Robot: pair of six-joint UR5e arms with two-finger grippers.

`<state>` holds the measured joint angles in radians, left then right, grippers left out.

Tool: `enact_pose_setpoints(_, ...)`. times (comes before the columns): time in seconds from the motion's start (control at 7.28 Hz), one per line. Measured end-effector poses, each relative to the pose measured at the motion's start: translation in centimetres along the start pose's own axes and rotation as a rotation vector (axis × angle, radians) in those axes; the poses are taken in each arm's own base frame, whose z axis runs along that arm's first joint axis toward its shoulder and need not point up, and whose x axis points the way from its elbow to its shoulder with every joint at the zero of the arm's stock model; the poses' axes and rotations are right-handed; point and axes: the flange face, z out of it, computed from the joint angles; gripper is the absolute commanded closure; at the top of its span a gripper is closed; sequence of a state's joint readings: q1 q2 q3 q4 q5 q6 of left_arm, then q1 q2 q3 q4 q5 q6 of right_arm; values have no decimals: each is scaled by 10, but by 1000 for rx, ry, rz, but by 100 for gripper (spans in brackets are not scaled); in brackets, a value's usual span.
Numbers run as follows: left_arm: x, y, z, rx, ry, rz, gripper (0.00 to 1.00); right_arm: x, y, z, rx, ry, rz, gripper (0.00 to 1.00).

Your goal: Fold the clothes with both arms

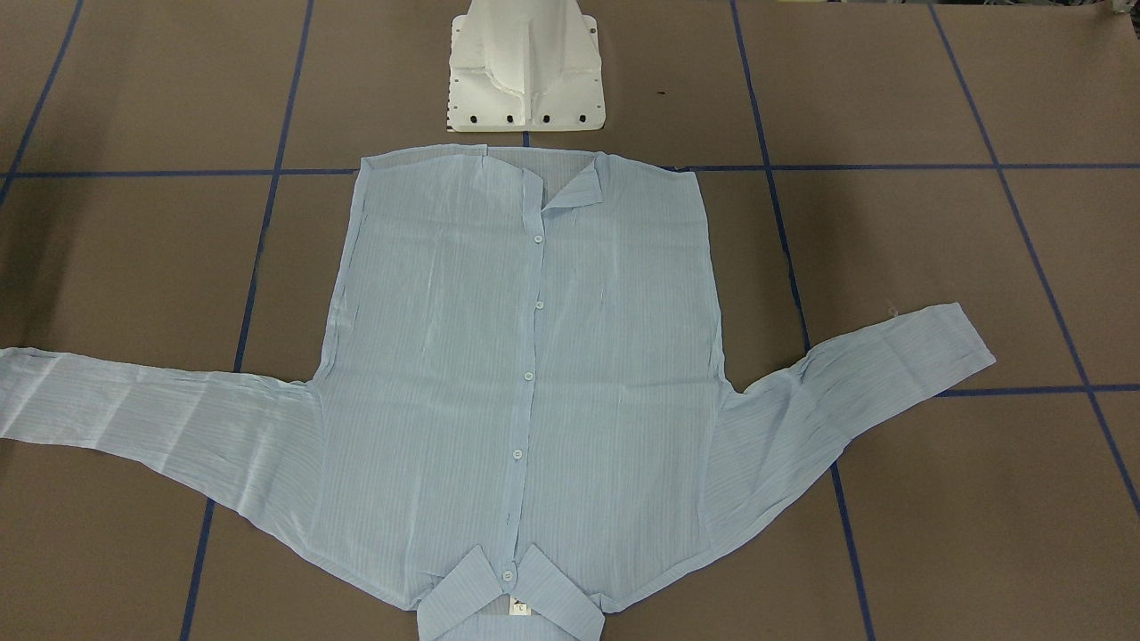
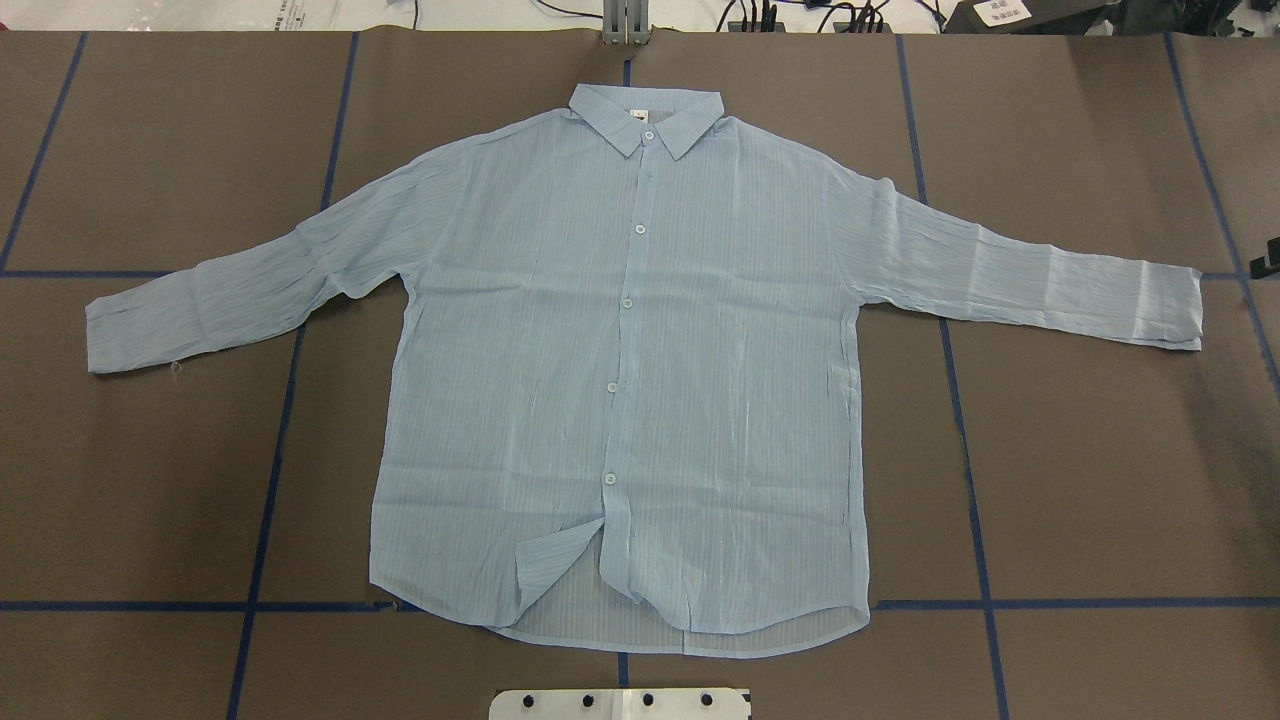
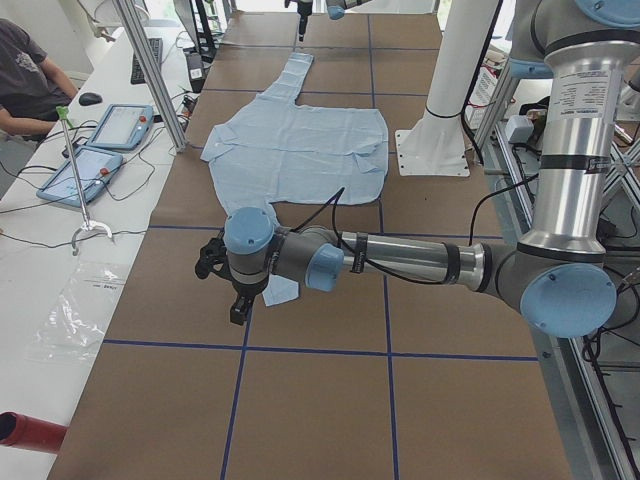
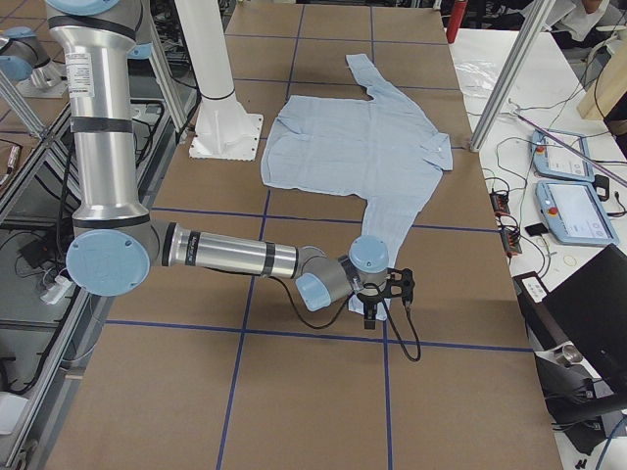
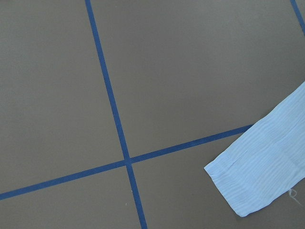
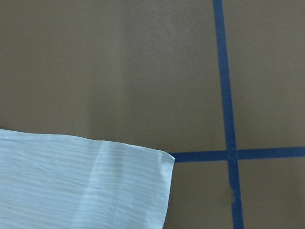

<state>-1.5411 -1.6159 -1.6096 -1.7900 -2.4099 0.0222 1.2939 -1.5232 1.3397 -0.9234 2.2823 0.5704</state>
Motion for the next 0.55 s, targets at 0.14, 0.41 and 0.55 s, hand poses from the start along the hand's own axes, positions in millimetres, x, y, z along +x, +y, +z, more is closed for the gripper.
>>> enact_pose_setpoints(0.14,0,0,0,4,0,4,0,-8,-4,12,-13,3,-10,1)
enact_pose_setpoints(0.41,0,0,0,12,1,12,0,-21,-7,36,-49,7,-33,2)
enact_pose_setpoints(0.55,0,-1,0,14,3,14,0,-25,-5,48,-70,11,-41,8)
